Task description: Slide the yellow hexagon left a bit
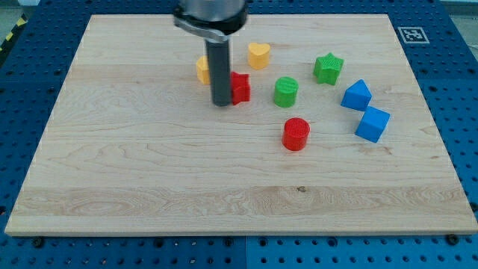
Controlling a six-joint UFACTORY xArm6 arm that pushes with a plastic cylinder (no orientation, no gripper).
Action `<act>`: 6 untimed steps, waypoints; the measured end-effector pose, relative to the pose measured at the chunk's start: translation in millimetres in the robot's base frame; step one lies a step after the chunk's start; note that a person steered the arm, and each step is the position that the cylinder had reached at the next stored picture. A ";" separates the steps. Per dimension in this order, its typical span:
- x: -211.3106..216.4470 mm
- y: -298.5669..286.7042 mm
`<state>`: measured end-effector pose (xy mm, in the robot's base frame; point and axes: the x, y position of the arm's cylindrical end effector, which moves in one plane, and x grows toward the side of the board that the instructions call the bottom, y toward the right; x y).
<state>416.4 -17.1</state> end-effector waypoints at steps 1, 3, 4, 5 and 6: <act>-3.8 35.2; -68.6 35.7; -69.7 27.5; -69.7 -3.9; -69.7 -34.3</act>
